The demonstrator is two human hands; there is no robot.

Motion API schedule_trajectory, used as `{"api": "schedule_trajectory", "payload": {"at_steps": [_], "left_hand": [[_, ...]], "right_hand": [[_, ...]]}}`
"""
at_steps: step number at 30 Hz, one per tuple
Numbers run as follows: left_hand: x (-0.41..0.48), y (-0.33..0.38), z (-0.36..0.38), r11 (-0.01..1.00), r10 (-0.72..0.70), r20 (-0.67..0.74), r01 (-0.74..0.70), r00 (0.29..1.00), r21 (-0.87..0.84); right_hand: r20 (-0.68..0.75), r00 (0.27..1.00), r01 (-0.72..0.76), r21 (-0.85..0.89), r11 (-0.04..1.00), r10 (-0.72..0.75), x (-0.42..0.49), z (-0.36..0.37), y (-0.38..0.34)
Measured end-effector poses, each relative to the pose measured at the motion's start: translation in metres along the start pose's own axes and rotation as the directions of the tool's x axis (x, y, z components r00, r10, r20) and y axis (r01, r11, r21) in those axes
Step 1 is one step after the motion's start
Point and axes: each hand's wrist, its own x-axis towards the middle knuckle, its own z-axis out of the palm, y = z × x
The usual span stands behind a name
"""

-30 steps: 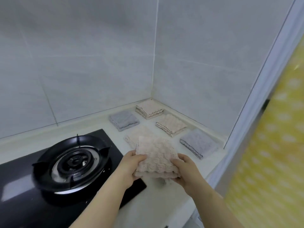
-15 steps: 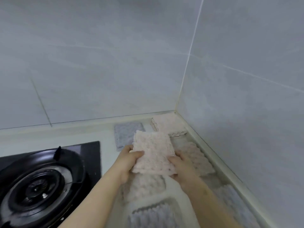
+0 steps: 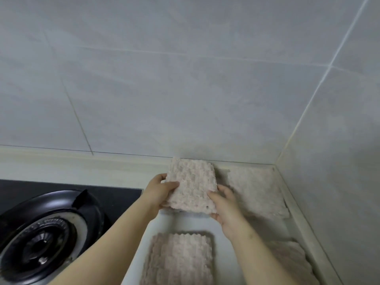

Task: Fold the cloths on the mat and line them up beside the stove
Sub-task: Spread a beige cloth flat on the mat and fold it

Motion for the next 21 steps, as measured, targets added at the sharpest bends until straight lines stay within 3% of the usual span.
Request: {"api": "schedule_trajectory", "payload": {"at_steps": [10,15,21], "left_hand": [[0.032,-0.025,-0.005,0.994,-0.104,-0.073,0.106,0.992,0.029],[0.033,-0.027,-0.001,0.993,-0.023,-0.093,0.033,0.995,0.111],[0.035,-0.02,0.0,0.988,0.101,-0.106,-0.088,0.989,0.123]], "right_hand": [[0.015,0.997,-0.073,-0.007,0.997,0.073,0.026,0.008,0.017],[-0.008,0.997,-0.071,0.009,0.997,0.071,0.024,0.009,0.015],[0.012,0.996,0.092,-0.027,0.995,-0.091,0.024,0.012,0.002]]}}
